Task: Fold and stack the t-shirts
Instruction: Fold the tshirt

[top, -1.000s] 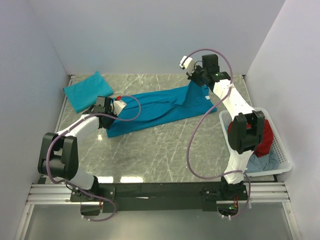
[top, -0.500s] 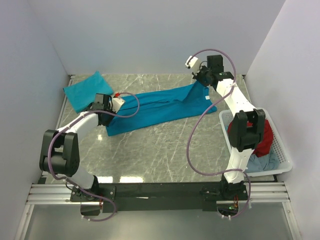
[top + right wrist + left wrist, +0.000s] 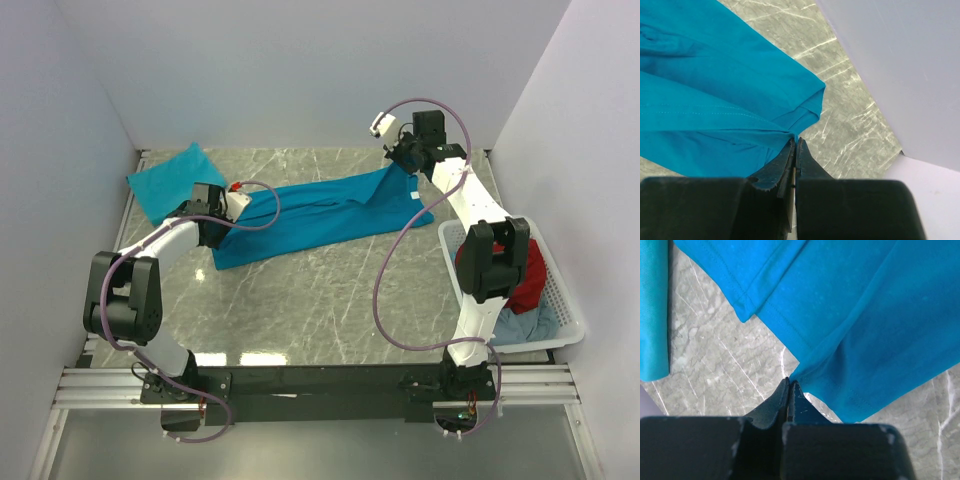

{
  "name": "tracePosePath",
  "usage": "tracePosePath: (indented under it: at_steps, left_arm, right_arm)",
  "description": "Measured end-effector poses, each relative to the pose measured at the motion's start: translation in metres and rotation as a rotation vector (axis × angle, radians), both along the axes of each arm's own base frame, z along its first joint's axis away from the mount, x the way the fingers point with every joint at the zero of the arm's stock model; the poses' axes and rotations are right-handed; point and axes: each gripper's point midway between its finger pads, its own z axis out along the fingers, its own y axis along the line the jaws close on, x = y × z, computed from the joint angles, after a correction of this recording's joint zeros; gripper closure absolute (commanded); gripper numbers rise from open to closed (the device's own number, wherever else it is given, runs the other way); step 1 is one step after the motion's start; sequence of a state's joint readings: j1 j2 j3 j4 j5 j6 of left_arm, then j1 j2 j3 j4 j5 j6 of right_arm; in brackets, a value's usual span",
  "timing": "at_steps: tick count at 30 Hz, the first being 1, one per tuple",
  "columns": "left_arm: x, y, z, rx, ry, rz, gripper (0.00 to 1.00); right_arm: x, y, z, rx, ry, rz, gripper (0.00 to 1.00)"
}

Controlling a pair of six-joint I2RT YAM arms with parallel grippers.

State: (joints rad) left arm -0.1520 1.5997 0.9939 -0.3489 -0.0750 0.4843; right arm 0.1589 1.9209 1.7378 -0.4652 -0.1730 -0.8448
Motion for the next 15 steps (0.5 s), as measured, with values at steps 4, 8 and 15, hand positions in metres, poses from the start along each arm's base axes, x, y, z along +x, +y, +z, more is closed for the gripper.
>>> tracePosePath:
  at_steps: [4, 8, 15]
  left_arm:
    - [0.004, -0.001, 0.000, 0.000, -0.002, 0.000, 1.00]
    - [0.008, -0.001, 0.000, 0.000, -0.003, 0.000, 1.00]
    - [0.013, -0.001, 0.001, 0.003, -0.014, 0.003, 0.99]
  right_arm:
    - [0.000, 0.000, 0.000, 0.002, 0.002, -0.002, 1.00]
    - [0.005, 0.001, 0.000, 0.007, 0.002, -0.007, 1.00]
    - [0.017, 0.003, -0.017, 0.007, 0.027, -0.014, 1.00]
